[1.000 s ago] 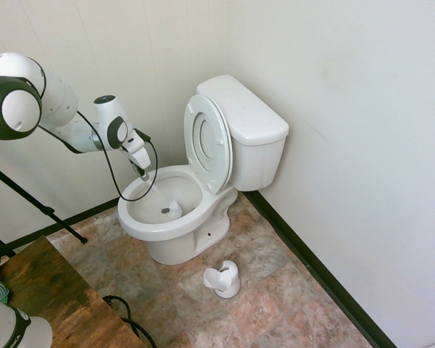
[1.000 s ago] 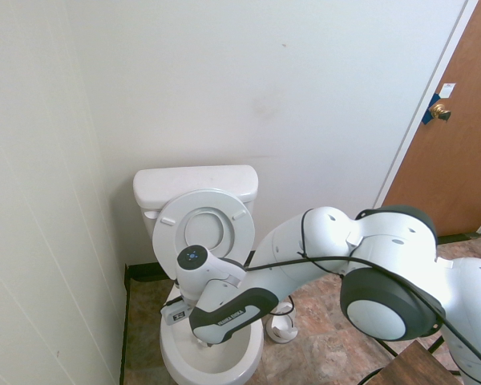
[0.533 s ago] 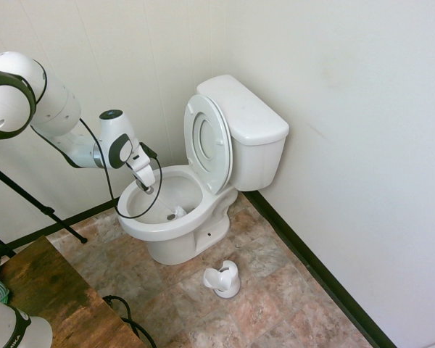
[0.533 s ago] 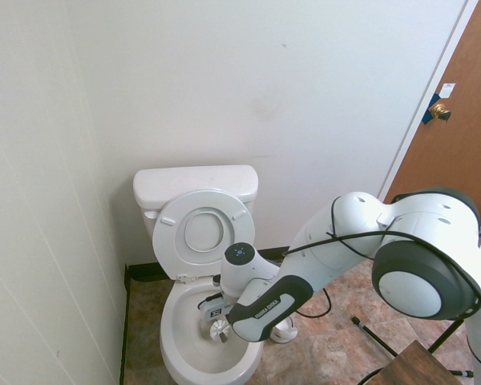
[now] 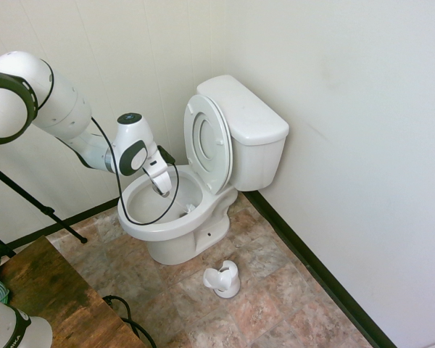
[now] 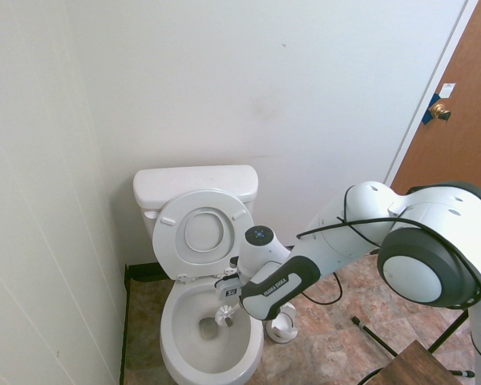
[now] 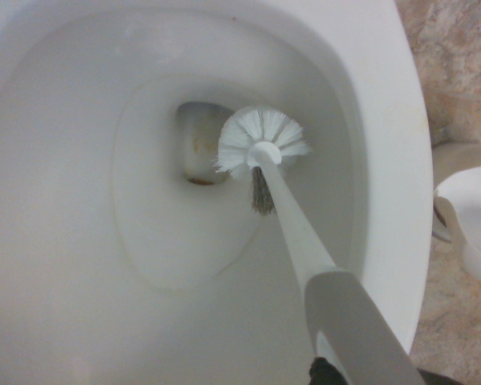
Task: Clean the toilet
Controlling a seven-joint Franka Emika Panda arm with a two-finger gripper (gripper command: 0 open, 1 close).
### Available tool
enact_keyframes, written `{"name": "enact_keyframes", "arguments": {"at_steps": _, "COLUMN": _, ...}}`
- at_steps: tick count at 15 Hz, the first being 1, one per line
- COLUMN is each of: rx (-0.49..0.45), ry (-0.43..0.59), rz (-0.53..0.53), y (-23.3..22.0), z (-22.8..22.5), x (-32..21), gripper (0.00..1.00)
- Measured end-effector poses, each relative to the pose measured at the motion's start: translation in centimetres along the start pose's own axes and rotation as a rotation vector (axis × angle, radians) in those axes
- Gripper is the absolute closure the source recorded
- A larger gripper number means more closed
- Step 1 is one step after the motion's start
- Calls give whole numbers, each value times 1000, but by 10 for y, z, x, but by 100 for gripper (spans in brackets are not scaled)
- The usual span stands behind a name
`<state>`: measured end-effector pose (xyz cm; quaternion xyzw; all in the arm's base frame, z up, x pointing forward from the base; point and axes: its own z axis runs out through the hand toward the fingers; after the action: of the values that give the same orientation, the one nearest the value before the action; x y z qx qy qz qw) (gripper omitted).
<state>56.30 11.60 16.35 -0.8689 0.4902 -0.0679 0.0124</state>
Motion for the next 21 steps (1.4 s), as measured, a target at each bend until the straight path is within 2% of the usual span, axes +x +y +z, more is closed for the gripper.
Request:
{"name": "enact_keyframes", "arguments": {"at_steps": 7, "rx": 9, "ry": 2, "rz": -35, "y": -78, "z": 2, "x": -6, "gripper": 100}}
{"name": "enact_keyframes", "arguments": {"at_steps": 13, "rx": 25, "ry": 13, "rz": -92, "y": -140, "z": -16, "x": -73, "gripper": 100}}
{"name": "enact_keyframes", "arguments": {"at_steps": 16, "rx": 9, "ry": 23, "rz": -105, "y": -150, "z": -6, "x": -93, "gripper": 100}}
{"name": "enact_keyframes", "arguments": {"at_steps": 21, "rx": 7, "ry": 32, "rz": -105, "y": -149, "z": -5, "x": -89, "gripper": 100}}
